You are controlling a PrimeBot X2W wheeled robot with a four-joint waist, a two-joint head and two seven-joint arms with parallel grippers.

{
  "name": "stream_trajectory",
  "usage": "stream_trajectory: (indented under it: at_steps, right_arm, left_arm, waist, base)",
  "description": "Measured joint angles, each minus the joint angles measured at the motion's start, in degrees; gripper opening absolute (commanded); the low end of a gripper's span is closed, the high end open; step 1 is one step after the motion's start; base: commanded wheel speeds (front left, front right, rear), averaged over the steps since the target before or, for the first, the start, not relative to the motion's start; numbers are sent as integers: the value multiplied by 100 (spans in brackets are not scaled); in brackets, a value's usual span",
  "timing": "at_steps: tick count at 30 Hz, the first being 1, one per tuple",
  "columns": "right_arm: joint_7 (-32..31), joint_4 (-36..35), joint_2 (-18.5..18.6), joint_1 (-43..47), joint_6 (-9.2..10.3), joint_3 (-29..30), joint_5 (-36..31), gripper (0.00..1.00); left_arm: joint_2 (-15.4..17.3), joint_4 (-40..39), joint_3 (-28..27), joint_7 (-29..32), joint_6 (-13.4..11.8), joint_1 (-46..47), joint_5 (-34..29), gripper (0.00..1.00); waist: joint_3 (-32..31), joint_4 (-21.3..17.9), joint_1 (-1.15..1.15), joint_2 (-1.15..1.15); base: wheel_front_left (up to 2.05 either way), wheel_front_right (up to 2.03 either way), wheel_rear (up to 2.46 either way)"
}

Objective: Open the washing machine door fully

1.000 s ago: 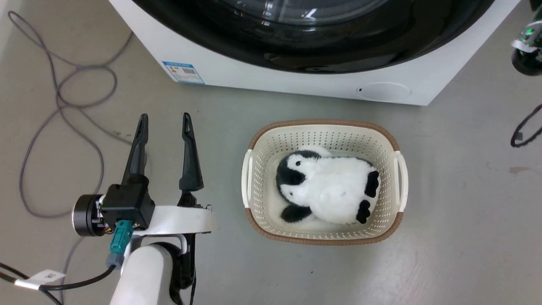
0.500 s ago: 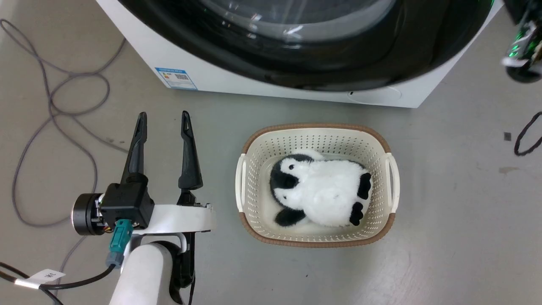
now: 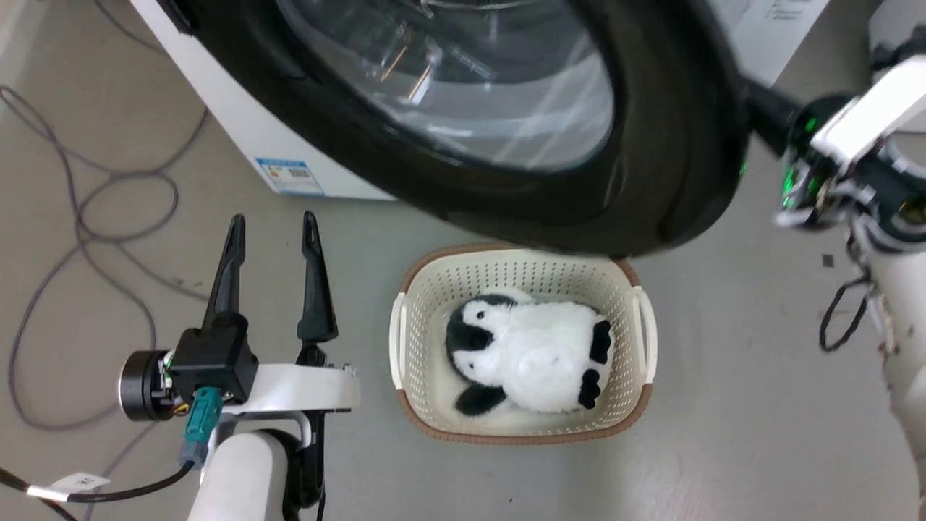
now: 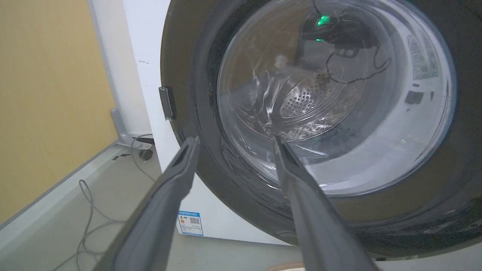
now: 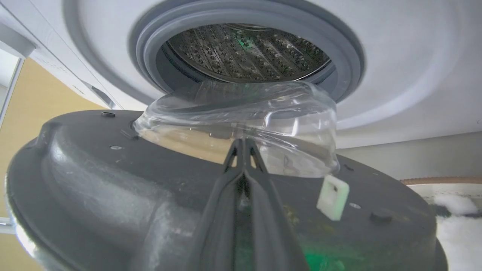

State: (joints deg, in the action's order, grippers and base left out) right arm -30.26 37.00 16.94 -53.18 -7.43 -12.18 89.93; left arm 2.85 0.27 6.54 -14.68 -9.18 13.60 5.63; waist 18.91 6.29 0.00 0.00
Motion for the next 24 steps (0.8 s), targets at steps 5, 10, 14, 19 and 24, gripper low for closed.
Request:
stream_trajectory:
  at_steps: [5,10,14,19,24]
  right_arm:
    - [-247,-487,-43,566,1,-120,62,0]
    - [-414,-958,-125,1095,1,-209,179,0]
    - [-497,-1293,-242,1540,1,-303,201,0]
    - [-558,-1696,-408,2151,0,-499,198,0]
    - [-626,-2011,-591,2661,1,-766,179,0]
  left_arm:
    - [0,55,-73,0,68,-131,-53,100]
    - [-1,127,-142,0,131,-302,-99,100]
    - [-1,189,-149,0,179,-451,-100,100]
    - [-1,237,-155,0,179,-645,-100,100]
    - [-1,302,-168,-1,188,-812,-100,100]
  waist:
    - [-234,-76,-1,0]
    - [-495,-125,-1,0]
    - [-714,-142,-1,0]
    - [-988,-138,-1,0]
    - [-1214,-141,-2,0]
  base:
    - [0,0,0]
    - [0,0,0]
    - [0,0,0]
    - [0,0,0]
    - [0,0,0]
